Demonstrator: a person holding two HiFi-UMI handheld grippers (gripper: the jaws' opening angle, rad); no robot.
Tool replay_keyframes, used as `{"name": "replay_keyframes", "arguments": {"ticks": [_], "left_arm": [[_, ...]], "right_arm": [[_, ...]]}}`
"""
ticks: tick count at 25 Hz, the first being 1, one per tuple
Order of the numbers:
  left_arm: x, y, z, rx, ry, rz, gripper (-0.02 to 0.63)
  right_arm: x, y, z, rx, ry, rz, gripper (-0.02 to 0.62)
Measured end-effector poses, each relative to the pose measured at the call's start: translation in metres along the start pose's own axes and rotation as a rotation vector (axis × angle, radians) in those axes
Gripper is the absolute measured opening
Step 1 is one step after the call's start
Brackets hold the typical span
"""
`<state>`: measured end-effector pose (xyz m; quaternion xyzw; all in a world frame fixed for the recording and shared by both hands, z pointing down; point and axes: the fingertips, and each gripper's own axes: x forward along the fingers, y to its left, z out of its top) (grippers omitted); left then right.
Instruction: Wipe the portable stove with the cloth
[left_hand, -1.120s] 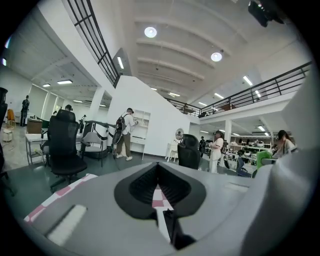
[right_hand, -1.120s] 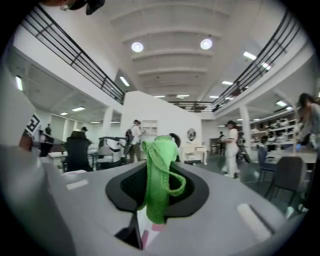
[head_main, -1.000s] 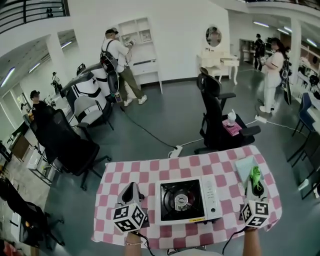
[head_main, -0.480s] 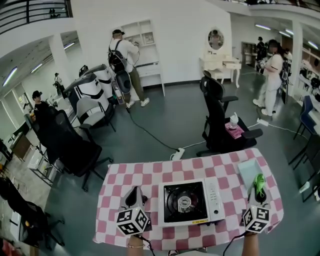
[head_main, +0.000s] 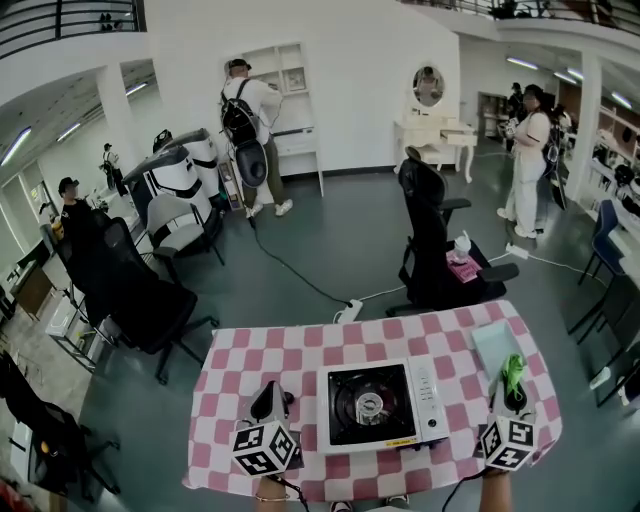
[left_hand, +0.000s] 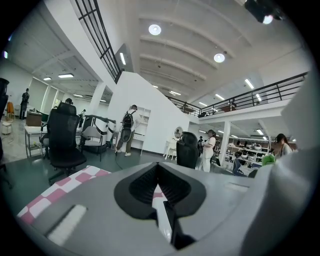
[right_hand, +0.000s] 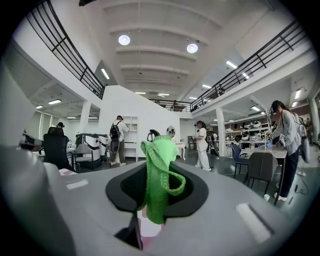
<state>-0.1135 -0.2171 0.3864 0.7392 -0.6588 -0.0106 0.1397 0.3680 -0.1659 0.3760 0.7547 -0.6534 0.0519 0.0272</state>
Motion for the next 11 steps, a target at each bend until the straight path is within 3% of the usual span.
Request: {"name": "replay_keyframes", "arguments": {"ticks": [11], "left_arm": [[-0.007, 0.014, -0.013, -0.028, 0.020, -0.001, 0.000]], "right_arm": [[-0.015, 0.011, 0.004, -0.014, -0.001, 0.003, 0.077]]}}
